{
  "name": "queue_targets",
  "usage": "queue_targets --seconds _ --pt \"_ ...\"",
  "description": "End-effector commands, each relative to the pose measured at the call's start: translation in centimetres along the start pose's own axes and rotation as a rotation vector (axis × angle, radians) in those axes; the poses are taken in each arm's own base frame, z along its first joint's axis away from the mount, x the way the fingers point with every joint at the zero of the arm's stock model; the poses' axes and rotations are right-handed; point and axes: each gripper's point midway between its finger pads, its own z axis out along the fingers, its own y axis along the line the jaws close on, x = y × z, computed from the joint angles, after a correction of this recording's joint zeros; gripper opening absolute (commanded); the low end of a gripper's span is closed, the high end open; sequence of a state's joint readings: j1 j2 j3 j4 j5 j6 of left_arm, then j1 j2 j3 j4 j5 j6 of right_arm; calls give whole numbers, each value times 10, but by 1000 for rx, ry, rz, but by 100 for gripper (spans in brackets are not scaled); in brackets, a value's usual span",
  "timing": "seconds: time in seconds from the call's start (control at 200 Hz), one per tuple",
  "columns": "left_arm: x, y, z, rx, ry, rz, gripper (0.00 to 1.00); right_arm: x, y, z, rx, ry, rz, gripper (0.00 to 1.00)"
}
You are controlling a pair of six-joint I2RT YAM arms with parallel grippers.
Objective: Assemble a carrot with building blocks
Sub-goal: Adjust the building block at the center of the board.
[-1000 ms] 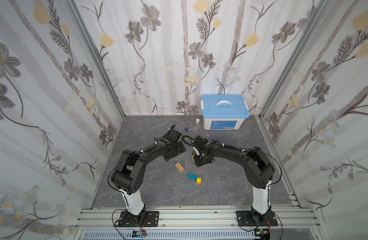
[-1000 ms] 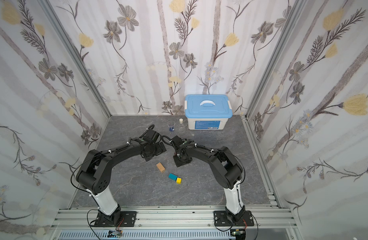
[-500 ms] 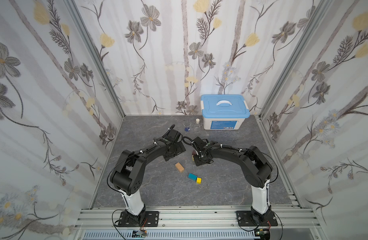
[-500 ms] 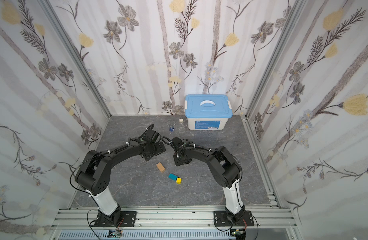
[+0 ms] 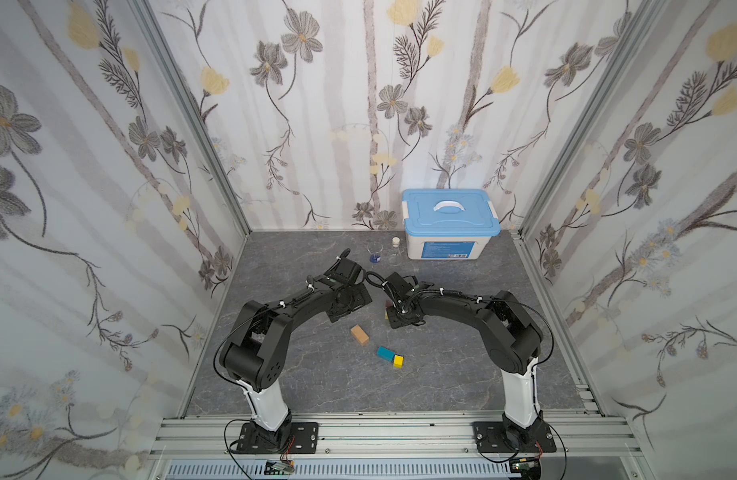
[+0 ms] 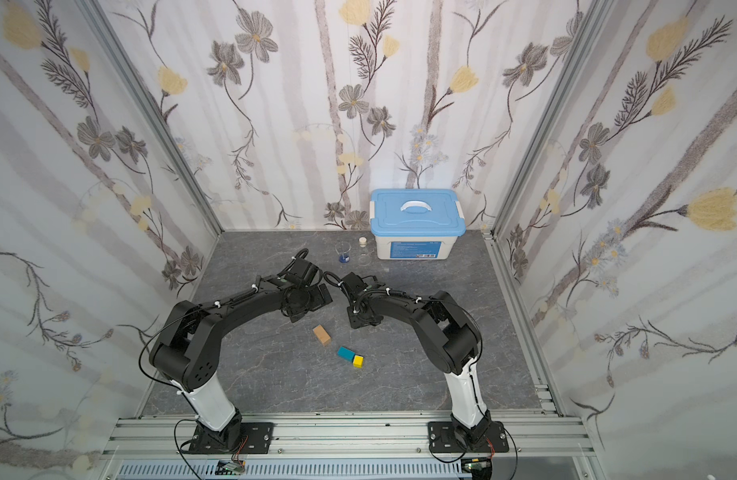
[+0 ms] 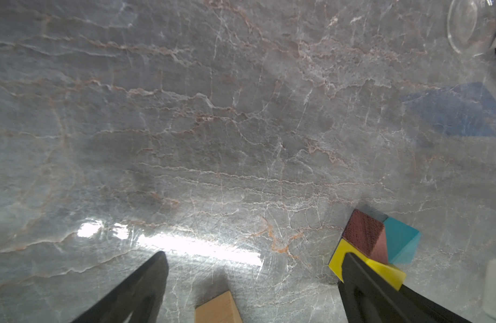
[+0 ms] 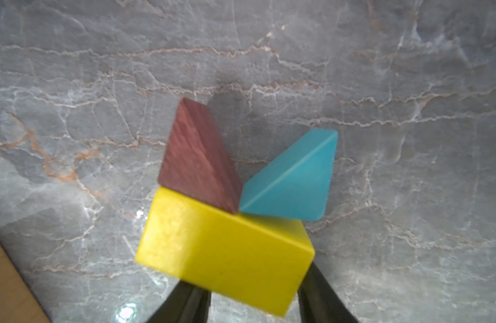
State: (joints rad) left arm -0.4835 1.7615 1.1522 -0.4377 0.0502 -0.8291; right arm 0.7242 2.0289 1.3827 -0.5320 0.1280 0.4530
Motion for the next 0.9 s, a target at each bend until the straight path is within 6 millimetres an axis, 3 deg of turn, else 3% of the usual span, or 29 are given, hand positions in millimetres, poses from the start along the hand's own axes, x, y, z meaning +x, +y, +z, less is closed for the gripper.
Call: queue_targets --seconds 0.0,0.894 --pt "-1 2 -2 -4 -7 7 100 11 -1 6 1 43 25 48" --pt "-3 -2 -2 16 -8 5 100 14 -29 2 51 57 43 49"
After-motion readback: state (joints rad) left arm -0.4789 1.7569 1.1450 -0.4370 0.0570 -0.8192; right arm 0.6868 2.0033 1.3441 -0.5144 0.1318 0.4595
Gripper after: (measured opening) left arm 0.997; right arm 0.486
